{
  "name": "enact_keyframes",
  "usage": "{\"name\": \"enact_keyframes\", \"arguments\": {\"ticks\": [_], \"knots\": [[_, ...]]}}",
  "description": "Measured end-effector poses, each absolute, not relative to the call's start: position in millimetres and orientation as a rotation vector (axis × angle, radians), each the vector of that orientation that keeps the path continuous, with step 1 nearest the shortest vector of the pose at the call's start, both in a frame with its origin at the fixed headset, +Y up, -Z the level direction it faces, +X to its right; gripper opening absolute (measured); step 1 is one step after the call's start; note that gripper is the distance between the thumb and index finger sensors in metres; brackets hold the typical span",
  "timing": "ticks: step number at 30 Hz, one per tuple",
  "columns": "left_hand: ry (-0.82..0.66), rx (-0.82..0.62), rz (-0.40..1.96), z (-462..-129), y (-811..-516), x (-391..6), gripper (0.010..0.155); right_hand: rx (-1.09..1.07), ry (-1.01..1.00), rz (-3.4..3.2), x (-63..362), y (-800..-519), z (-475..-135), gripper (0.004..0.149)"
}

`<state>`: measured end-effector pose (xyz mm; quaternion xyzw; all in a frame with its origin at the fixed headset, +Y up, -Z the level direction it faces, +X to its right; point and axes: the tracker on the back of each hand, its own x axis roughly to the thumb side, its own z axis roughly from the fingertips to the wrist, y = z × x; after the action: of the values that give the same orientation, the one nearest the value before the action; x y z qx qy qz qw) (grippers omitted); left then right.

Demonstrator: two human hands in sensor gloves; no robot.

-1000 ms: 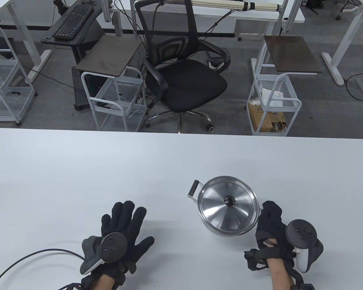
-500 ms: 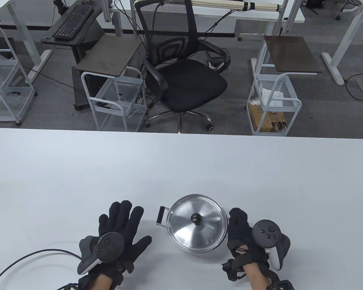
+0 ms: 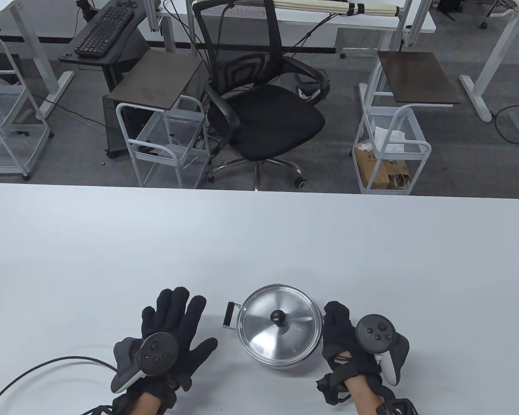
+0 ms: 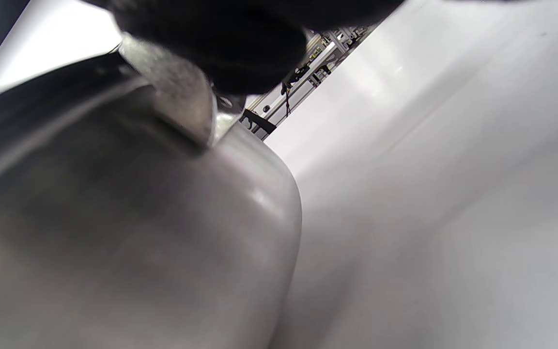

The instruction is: Remove lid from the pot

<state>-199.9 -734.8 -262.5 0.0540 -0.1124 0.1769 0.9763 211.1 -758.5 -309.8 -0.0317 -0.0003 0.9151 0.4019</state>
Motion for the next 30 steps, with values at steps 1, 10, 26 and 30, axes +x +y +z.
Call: {"name": "enact_keyframes", "arguments": {"ticks": [1, 10, 26, 30], "knots": [[-0.226, 0.109, 0.357, -262, -735, -200, 0.084, -0.081, 0.001, 2.309, 211, -759, -310, 0.049], [-0.223, 0.101, 0.363, -263, -735, -200, 0.084, -0.1, 0.063, 2.307, 216, -771, -310, 0.049], [-0.352, 0.166, 0.398, -272, -694, -152, 0.076, -0.083, 0.14, 2.242, 221, -774, -313, 0.051], [-0.429, 0.067, 0.288, -288, -678, -98, 0.07, -0.08, 0.15, 2.235, 221, -773, -313, 0.051]]}}
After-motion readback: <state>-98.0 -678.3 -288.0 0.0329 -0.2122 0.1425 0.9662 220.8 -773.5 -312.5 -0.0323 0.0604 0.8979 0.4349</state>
